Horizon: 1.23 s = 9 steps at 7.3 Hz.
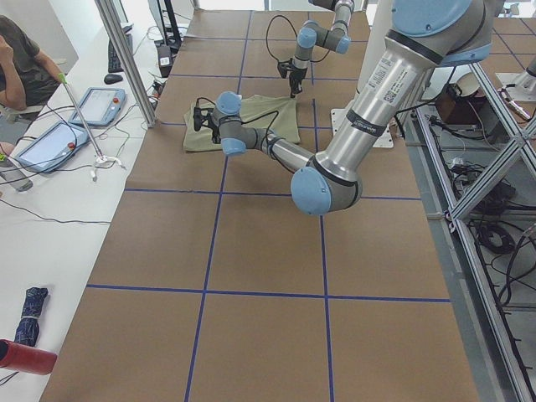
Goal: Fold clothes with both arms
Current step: 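Release the shirt and move the right gripper to the near corner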
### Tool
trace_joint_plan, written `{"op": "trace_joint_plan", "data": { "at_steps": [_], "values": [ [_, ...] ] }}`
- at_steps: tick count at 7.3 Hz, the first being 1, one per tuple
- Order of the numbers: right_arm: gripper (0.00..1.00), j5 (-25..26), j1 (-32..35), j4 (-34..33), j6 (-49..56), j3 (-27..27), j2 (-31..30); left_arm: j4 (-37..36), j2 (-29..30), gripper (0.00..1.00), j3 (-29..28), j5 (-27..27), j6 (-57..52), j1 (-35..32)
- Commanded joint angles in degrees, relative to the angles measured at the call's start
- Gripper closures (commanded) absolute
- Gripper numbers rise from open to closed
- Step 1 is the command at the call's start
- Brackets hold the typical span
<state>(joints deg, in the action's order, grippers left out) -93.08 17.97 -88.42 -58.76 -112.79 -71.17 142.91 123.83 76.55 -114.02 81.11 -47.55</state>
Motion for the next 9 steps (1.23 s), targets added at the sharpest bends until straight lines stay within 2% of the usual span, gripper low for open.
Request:
{"op": "trace_joint_plan", "data": {
  "at_steps": [1, 2, 5, 7, 9],
  "values": [
    [0.00, -0.2, 1.4, 0.0, -0.7, -0.6, 0.2, 0.0, 0.0, 0.49, 0.0, 0.0, 0.0, 0.0],
    [0.00, -0.1, 1.8, 0.7, -4.9, -1.1, 0.2, 0.0, 0.0, 0.49, 0.0, 0.1, 0.0, 0.0],
    [0.00, 0.6, 1.7, 3.9, -35.3, -0.4, -0.5, 0.0, 0.1, 0.49, 0.0, 0.1, 0.1, 0.0],
    [0.00, 2.2, 1.5, 3.9, -50.3, 1.2, -0.8, -0.1, 0.4, 0.49, 0.0, 0.2, 0.1, 0.1],
    [0.04, 4.5, -1.1, 3.9, -54.9, 3.3, -0.4, -0.1, 0.5, 0.49, 0.0, 0.2, 0.1, 0.3]
  ]
}}
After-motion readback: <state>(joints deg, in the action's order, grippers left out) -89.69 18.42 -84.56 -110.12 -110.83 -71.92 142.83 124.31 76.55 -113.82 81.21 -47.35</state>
